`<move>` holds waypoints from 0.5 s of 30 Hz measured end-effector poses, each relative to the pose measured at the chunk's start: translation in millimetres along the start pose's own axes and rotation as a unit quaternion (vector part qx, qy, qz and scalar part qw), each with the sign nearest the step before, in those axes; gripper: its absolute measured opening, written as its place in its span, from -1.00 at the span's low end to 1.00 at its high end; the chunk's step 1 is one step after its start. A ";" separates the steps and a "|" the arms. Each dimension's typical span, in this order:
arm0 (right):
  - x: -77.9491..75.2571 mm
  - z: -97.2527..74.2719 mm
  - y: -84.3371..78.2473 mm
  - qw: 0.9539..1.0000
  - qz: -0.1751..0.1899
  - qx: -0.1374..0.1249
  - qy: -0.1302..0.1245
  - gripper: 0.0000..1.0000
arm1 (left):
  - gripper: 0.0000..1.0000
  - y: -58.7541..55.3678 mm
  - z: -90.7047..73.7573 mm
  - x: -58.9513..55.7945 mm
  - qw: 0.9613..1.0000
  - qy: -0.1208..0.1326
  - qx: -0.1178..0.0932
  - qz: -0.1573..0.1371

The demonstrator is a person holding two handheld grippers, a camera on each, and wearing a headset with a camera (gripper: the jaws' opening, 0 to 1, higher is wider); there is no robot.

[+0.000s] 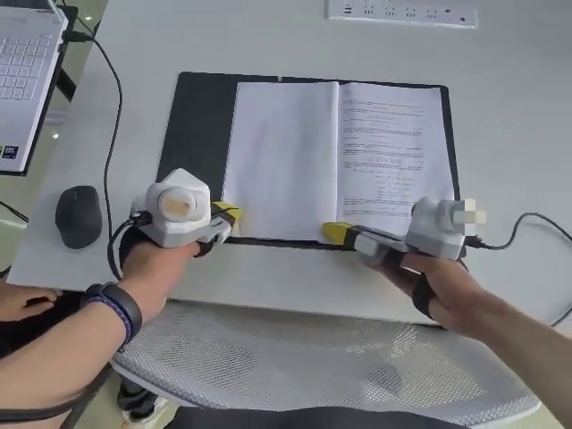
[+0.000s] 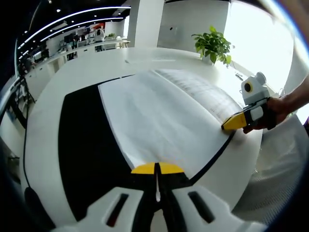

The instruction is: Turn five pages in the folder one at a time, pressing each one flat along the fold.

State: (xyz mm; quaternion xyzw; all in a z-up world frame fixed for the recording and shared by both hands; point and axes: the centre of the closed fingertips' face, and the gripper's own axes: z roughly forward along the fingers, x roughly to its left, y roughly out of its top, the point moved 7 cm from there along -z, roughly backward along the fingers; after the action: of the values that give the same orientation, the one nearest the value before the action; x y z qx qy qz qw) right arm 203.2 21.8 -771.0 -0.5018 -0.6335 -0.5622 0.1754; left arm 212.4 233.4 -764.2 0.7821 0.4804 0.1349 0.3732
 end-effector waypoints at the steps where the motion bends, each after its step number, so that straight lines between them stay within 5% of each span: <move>1: -0.1 0.0 0.1 1.000 0.001 0.001 0.000 -1.00 | -1.00 0.3 -0.2 -0.3 1.000 -0.001 0.002 0.002; 9: 6.9 -2.8 -0.8 1.000 -0.001 -0.003 -0.008 -1.00 | -1.00 -1.1 -3.0 0.6 1.000 -0.005 -0.004 -0.023; 15: 9.6 -15.0 8.4 1.000 -0.006 -0.021 -0.017 -1.00 | -1.00 1.5 -4.2 -1.0 1.000 -0.014 0.006 -0.008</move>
State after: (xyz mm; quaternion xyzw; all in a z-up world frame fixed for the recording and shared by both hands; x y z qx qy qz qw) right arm 200.9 11.5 -754.3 -0.5114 -0.6273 -0.5677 0.1505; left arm 210.4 234.0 -760.1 0.7822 0.4827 0.1180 0.3759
